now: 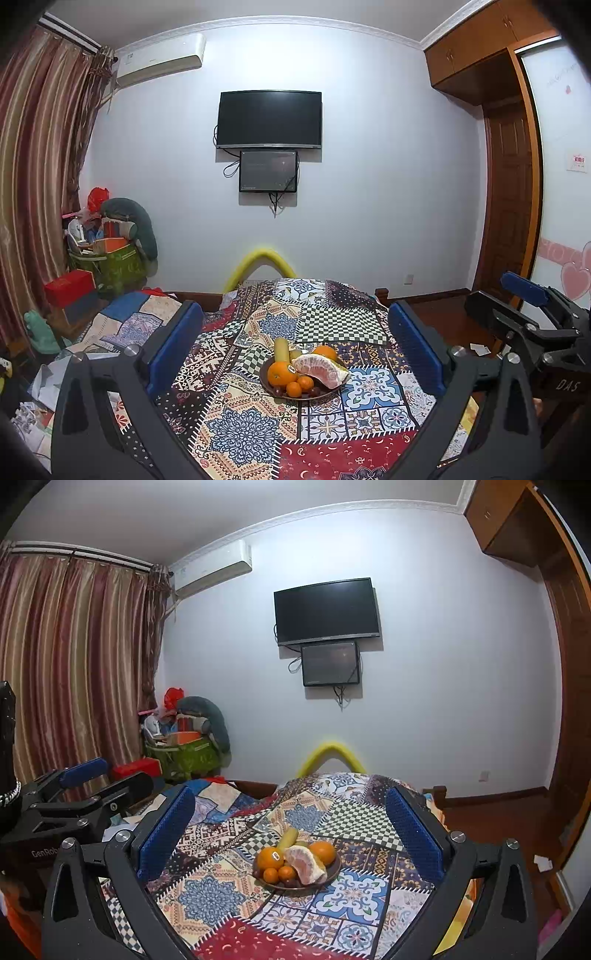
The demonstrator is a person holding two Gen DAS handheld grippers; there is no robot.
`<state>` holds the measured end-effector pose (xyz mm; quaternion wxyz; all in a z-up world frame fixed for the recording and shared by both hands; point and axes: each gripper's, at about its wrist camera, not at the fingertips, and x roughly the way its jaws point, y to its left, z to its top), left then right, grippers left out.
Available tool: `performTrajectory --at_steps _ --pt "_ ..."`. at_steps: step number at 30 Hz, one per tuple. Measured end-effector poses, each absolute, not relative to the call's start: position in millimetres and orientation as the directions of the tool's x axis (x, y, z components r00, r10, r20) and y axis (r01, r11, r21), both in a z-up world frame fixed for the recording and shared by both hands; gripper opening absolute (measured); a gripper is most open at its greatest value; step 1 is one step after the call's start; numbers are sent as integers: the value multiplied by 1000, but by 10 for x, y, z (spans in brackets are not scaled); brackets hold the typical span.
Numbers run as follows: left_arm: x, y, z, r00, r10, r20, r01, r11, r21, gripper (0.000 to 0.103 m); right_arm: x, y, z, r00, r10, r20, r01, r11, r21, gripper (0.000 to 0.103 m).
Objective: Organize fruits
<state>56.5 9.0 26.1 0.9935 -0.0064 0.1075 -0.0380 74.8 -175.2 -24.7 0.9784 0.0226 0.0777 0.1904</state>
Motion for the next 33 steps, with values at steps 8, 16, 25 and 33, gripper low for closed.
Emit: performTrajectory --at_steps 8,16,25,33 --pt "591 92 250 972 -82 -221 79 997 -24 102 763 -1781 -240 915 377 -147 -368 926 82 103" --pt "578 75 233 971 -95 -221 92 996 -21 102 766 -1776 -243 917 370 -150 -361 929 81 103" --pt "577 79 226 968 -103 -229 100 995 -24 102 767 -1769 -246 923 354 -153 -347 935 73 103" --pt "612 95 212 964 -107 -243 100 994 -41 102 780 -1766 -248 924 349 -157 -342 937 68 103"
